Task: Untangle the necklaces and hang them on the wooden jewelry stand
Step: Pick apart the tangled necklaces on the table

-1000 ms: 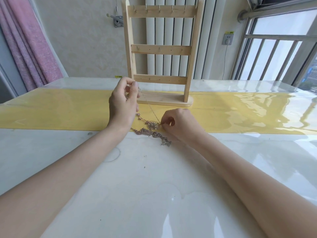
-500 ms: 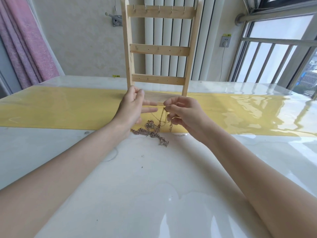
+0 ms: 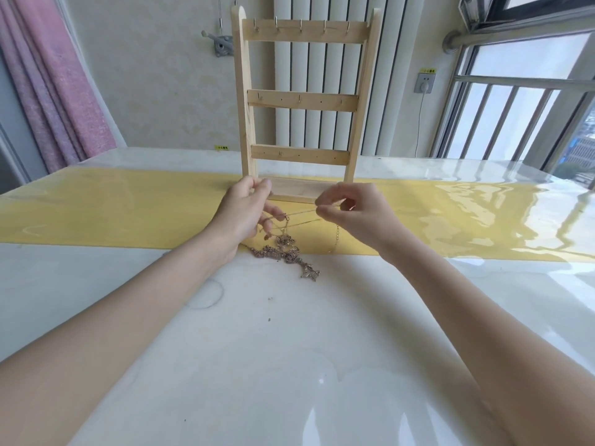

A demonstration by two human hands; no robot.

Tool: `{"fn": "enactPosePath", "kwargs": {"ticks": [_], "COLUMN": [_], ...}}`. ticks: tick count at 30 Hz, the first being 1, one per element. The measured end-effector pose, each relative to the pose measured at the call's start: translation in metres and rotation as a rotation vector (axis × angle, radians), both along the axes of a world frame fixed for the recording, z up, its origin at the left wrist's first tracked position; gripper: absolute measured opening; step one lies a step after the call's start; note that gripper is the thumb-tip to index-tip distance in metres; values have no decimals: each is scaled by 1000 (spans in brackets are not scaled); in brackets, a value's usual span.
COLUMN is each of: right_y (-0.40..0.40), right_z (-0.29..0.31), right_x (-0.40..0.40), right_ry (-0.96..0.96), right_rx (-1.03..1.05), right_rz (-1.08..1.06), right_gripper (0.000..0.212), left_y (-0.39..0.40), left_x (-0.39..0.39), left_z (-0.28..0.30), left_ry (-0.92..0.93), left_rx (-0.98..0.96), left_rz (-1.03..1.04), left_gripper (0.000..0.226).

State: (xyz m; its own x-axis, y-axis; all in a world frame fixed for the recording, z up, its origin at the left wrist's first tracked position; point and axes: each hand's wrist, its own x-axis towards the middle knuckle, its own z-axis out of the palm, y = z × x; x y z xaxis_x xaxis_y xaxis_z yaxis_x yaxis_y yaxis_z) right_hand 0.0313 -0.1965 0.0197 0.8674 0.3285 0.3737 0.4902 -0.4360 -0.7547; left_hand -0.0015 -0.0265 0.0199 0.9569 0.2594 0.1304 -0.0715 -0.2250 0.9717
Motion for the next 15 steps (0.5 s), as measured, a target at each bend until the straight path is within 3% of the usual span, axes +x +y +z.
{"fn": "enactPosePath", "kwargs": {"ticks": [3,7,11,15], "right_y": [-3,0,0,1], "right_z": [0,-2,-2,-3], "right_x": [-2,2,5,2], "right_ry": [-95,-160,-183,-291], "right_rx": [-138,-32,78,8], "right_rz": [-5,-107,-208,-248], "right_gripper": [7,10,13,31], "left_y": [4,4,0,-2], "left_x": [3,0,-4,-3], "left_z": [-2,-5,-4,-4], "left_ry": [95,177,129,-9], "left_rx": [-88,13,141,155], "left_rz": [-44,-194,-268,-224], "left_gripper": [13,6,6,11]}}
